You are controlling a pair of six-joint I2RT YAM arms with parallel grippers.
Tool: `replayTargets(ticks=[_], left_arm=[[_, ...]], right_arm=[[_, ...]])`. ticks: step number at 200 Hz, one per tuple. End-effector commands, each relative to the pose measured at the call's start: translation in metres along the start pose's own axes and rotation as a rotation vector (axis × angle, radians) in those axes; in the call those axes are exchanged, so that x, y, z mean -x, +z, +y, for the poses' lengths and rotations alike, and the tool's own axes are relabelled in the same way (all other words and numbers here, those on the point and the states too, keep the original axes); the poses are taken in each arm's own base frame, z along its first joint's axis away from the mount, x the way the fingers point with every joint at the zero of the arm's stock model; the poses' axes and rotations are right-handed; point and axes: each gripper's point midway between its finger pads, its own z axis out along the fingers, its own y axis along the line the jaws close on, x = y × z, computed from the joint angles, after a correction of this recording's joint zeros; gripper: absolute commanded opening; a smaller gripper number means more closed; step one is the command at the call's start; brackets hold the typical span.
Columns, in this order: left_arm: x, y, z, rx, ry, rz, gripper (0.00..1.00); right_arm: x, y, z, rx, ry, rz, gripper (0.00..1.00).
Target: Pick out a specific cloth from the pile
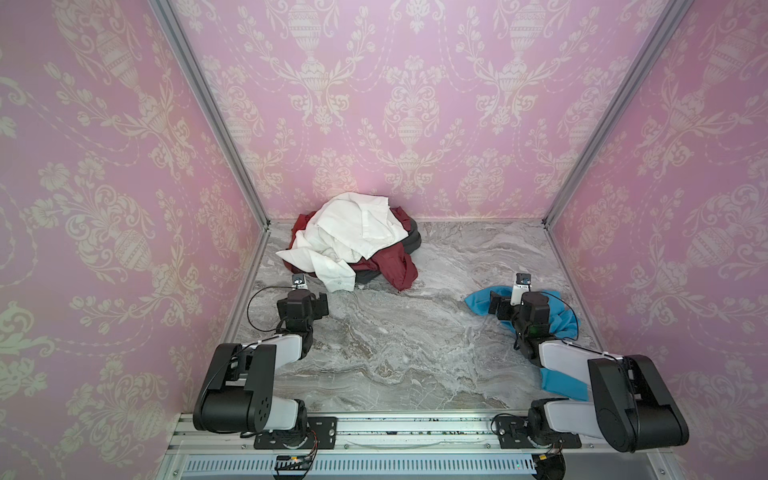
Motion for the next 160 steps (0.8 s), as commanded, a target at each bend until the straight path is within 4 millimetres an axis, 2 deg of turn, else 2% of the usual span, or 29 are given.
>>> replayTargets(ticks=[1, 27, 65, 80, 98, 109, 123, 143, 160], left_arm=[[0.036, -0.003, -0.005, -0.053, -0.009, -0.175, 0.99], [0.030, 0.000, 0.003, -0.027, -0.035, -0.184, 0.99], [0.016, 0.005, -0.001, -0.051, -0.024, -0.200, 0.99], [0.017, 0.005, -0.002, -0.055, -0.023, -0.226, 0.99], [0.019, 0.007, 0.002, -0.029, -0.035, -0.245, 1.00], [0.018, 0.011, 0.005, -0.011, -0.040, -0.214, 0.99], [0.019, 0.017, 0.006, 0.010, -0.035, -0.186, 0.99], [0.018, 0.017, 0.006, 0.009, -0.033, -0.182, 0.99], [0.018, 0.018, 0.006, 0.009, -0.032, -0.178, 0.99]], right_arm=[[0.030, 0.000, -0.002, -0.005, -0.011, -0.139, 1.00], [0.026, 0.002, -0.002, 0.004, 0.005, -0.176, 1.00], [0.025, 0.000, -0.003, -0.002, 0.008, -0.187, 1.00], [0.024, 0.000, -0.003, -0.002, 0.012, -0.194, 1.00], [0.014, 0.008, 0.000, 0.017, 0.001, -0.182, 1.00], [0.017, 0.010, 0.001, 0.019, -0.001, -0.207, 1.00], [0.013, 0.015, 0.001, 0.014, -0.003, -0.152, 1.00], [0.013, 0.027, 0.003, 0.014, -0.003, -0.091, 1.00], [0.013, 0.027, 0.002, 0.028, 0.006, -0.091, 1.00]])
